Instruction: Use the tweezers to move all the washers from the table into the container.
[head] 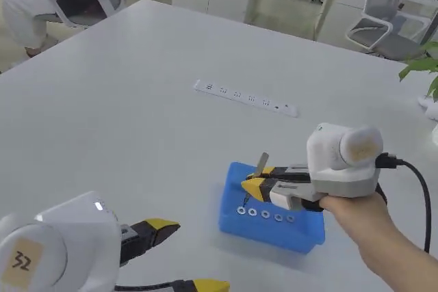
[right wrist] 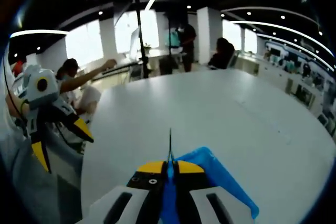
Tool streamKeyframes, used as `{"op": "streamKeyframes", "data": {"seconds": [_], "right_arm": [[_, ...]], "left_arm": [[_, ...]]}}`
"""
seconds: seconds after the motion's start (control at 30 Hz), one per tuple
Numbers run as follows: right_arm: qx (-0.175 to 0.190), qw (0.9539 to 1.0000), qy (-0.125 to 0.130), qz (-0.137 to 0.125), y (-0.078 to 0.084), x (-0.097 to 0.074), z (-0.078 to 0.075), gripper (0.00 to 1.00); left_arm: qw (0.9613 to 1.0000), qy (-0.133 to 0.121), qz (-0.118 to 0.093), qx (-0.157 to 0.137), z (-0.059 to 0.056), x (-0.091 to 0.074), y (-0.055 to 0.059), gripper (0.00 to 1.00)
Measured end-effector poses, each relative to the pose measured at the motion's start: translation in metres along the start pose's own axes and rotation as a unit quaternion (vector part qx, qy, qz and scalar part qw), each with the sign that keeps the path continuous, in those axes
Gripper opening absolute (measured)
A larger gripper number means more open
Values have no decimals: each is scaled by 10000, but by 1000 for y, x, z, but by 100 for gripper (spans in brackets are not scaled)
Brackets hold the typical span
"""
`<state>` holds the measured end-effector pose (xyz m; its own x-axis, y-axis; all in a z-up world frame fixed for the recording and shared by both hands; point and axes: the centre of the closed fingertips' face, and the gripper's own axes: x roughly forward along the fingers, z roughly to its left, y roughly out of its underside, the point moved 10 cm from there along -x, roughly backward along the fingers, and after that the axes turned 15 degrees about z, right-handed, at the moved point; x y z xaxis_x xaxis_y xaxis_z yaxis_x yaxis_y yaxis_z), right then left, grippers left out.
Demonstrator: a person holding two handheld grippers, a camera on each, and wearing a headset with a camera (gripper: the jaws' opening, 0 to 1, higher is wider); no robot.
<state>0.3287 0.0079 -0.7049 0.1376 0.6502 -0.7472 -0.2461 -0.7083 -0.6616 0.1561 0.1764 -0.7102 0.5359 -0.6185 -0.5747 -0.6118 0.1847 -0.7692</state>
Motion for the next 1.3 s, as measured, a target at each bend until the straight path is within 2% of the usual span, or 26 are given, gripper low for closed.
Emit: {"op": "streamKeyframes", "data": {"seconds": [0.07, 0.27, 0.43, 0.53, 0.6, 0.7, 0.77, 0.93, 1.0, 1.07, 1.3], "right_arm": [[-95, 9999, -100, -29, 2, -8, 7, 4], [-347, 9985, -415, 46, 12, -25, 28, 4], [-503, 9956, -761, 221, 25, -28, 45, 4], [-808, 9911, -931, 498, 33, -27, 58, 4], [-916, 9897, -938, 569, 37, -26, 65, 4], [-1134, 9850, -1103, 692, 42, -25, 73, 4], [-1255, 9821, -1184, 755, 44, -25, 78, 4], [-1550, 9759, -1232, 915, 48, -24, 87, 4], [-1619, 9737, -1285, 959, 49, -24, 89, 4], [-1683, 9722, -1300, 979, 50, -23, 91, 4], [-1893, 9673, -1290, 1087, 51, -23, 93, 4]], "left_arm": [[9999, 140, -39, -11, 1, -2, -3, 51], [9994, 261, 7, 212, 7, -5, -21, 35], [9974, 536, 82, 468, 1, -1, -34, 24], [9939, 774, 198, 754, -5, 4, -41, 19], [9911, 928, 263, 919, -9, 8, -44, 14], [9883, 1109, 314, 1000, -11, 13, -47, 8], [9844, 1260, 344, 1181, -15, 16, -50, 5], [9773, 1391, 521, 1510, -21, 22, -55, 4], [9751, 1499, 540, 1541, -23, 25, -56, 4], [9710, 1634, 601, 1636, -25, 27, -57, 4], [9632, 1734, 826, 1881, -32, 35, -58, 3]]}}
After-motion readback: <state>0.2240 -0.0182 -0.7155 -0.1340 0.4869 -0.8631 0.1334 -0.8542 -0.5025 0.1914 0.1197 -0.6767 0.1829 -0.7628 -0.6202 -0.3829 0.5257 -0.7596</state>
